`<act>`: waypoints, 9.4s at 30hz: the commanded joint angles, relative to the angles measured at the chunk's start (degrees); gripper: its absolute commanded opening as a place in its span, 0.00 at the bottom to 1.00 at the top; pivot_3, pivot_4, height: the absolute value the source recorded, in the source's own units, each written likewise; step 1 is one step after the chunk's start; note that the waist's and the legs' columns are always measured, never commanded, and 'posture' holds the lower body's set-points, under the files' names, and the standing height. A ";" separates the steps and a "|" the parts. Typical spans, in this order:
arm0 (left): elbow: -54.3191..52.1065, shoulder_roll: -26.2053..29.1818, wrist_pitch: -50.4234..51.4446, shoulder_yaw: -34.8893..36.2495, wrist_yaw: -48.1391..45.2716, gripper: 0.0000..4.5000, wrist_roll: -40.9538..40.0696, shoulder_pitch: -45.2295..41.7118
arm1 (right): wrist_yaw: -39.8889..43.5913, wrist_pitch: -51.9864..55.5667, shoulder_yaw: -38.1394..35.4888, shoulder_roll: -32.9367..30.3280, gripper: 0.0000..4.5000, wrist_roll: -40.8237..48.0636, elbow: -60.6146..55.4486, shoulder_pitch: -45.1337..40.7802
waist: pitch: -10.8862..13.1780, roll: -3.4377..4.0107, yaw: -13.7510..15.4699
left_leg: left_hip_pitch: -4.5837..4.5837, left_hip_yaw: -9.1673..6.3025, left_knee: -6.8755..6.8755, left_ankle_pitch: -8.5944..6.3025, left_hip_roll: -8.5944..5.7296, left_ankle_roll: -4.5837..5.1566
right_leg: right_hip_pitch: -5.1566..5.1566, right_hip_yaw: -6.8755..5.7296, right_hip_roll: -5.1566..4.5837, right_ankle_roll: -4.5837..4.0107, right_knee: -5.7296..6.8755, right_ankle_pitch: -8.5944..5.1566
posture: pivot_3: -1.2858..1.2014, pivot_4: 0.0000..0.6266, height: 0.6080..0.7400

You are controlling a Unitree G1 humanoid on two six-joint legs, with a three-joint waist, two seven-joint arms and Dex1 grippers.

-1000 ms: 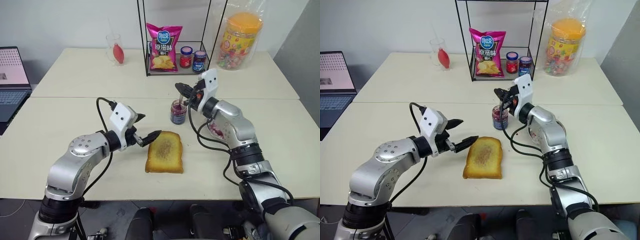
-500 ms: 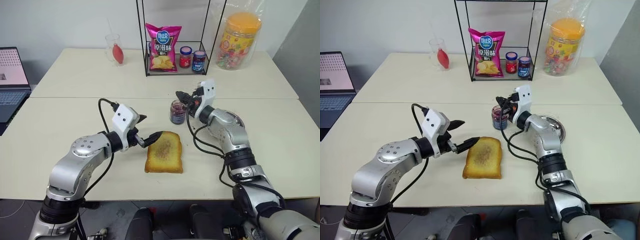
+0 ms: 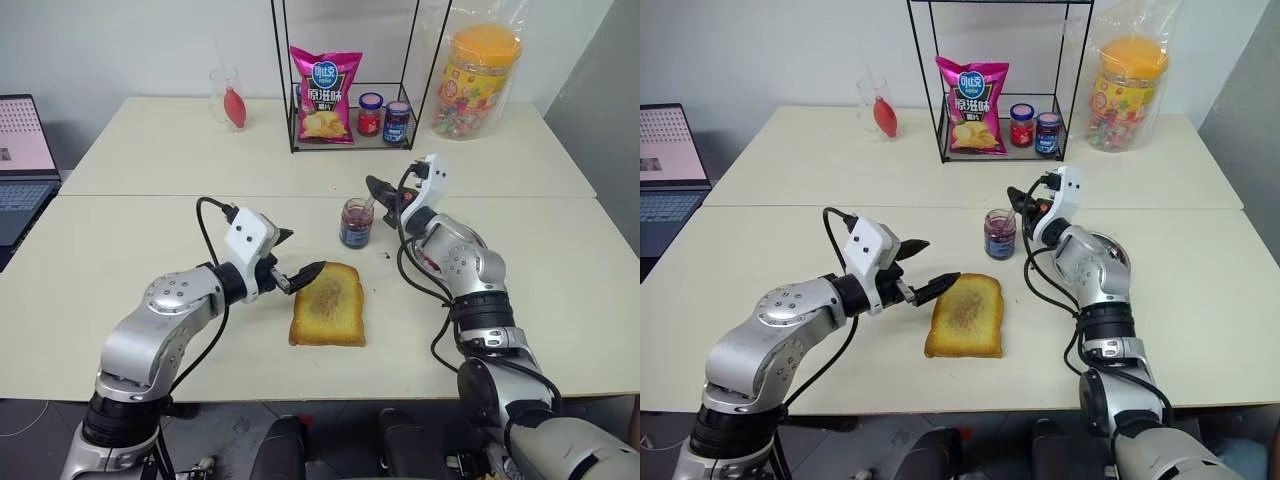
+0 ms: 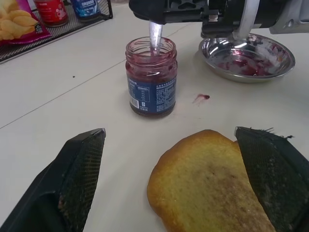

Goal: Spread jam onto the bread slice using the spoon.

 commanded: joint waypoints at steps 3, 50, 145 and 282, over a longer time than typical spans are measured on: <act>-1.77 -0.06 -1.10 -0.59 -0.03 1.00 0.09 -0.89 | -1.64 1.46 -2.74 0.56 0.01 3.83 -3.20 -2.67 | 0.00 0.00 0.01 | 0.00 -0.01 0.00 0.00 0.00 0.00 | 0.00 -0.01 0.00 0.00 0.00 0.00 | 0.52 0.24 1.00; 0.77 -0.15 -3.20 -0.41 0.13 1.00 1.94 -1.56 | -8.96 4.97 -8.81 1.88 0.01 12.77 -8.10 -0.73 | 0.00 0.00 -0.04 | -0.01 0.01 -0.02 0.00 0.00 0.01 | 0.00 0.00 0.00 0.00 -0.03 0.00 | 0.52 0.24 1.00; -0.90 11.58 -30.28 10.52 -18.25 1.00 5.51 31.06 | 1.59 19.86 20.06 4.72 0.01 12.16 -34.20 20.55 | -0.09 -0.15 -0.22 | 0.01 0.09 -0.15 -0.01 0.30 0.02 | -0.19 -0.06 0.15 -0.41 0.03 -0.41 | 0.52 0.24 1.00; -3.67 5.55 -11.15 -8.02 -13.57 1.00 3.09 -4.41 | -10.02 14.00 -18.40 -14.91 0.01 25.98 -28.11 18.69 | -0.07 -0.12 -0.29 | 0.04 0.24 -0.12 -0.01 0.94 0.02 | -0.24 0.15 1.02 -0.57 0.02 -0.29 | 0.52 0.24 1.00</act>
